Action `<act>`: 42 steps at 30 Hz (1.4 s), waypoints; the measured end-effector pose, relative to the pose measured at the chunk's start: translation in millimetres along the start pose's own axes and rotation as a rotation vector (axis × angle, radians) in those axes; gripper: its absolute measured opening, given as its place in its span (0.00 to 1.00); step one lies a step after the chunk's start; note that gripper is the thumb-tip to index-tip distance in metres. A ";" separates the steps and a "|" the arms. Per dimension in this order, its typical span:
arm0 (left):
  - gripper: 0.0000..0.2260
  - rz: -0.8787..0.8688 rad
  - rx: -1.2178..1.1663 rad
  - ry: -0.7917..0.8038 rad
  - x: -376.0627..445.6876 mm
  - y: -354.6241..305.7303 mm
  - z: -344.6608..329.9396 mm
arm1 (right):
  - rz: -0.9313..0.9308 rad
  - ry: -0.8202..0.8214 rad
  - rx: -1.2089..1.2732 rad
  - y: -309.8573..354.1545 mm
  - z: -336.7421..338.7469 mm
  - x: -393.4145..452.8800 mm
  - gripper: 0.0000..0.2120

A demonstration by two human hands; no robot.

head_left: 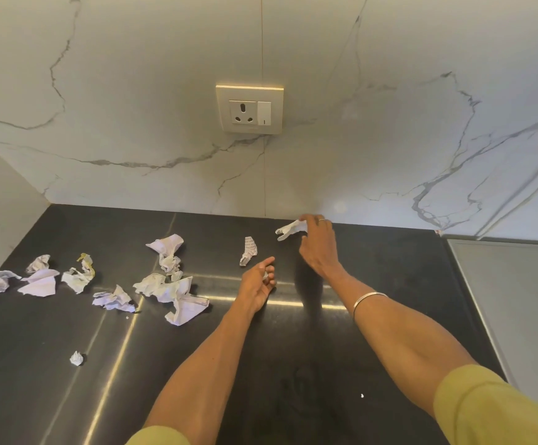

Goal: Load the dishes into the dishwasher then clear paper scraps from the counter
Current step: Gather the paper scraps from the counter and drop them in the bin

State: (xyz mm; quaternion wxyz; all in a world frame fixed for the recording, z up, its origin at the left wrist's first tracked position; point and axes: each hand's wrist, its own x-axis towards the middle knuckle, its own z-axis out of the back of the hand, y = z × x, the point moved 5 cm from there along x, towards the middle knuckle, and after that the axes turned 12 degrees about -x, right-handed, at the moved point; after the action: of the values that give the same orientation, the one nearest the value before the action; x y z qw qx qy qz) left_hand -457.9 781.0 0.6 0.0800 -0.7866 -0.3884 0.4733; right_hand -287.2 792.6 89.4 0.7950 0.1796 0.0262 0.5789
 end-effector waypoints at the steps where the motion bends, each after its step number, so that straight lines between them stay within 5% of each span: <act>1: 0.16 -0.004 0.012 0.001 -0.2 -0.4 0.7 | -0.006 0.039 -0.027 -3.0 -1.3 6.9 0.26; 6: 0.17 -0.040 0.044 0.003 -1.2 -1.3 2.4 | 0.034 0.247 -0.165 -10.2 -15.6 25.9 0.33; 11: 0.14 -0.048 0.039 0.028 -2.2 -2.1 5.4 | 0.072 0.247 -0.229 -12.1 -17.2 26.5 0.23; 22: 0.15 -0.044 -0.130 0.083 -15.9 3.7 -3.7 | -0.090 0.383 0.220 -20.8 -1.0 15.4 0.12; 31: 0.13 0.018 -0.253 -0.079 -39.4 14.0 7.7 | -0.173 0.736 0.464 25.6 -7.4 -24.2 0.11; 36: 0.32 0.038 -0.391 -0.036 -54.1 5.0 24.1 | 0.044 0.783 0.396 64.7 -20.7 -52.7 0.07; 42: 0.17 -0.030 -0.123 0.058 -74.0 -14.3 46.8 | 0.155 0.709 0.378 89.9 -33.8 -71.7 0.22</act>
State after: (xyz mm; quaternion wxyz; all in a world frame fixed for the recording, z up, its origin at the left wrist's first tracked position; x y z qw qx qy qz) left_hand -521.9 728.6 32.9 0.0498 -0.7976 -0.4259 0.4242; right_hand -401.1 758.5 74.3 0.6438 0.1131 0.3909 0.6480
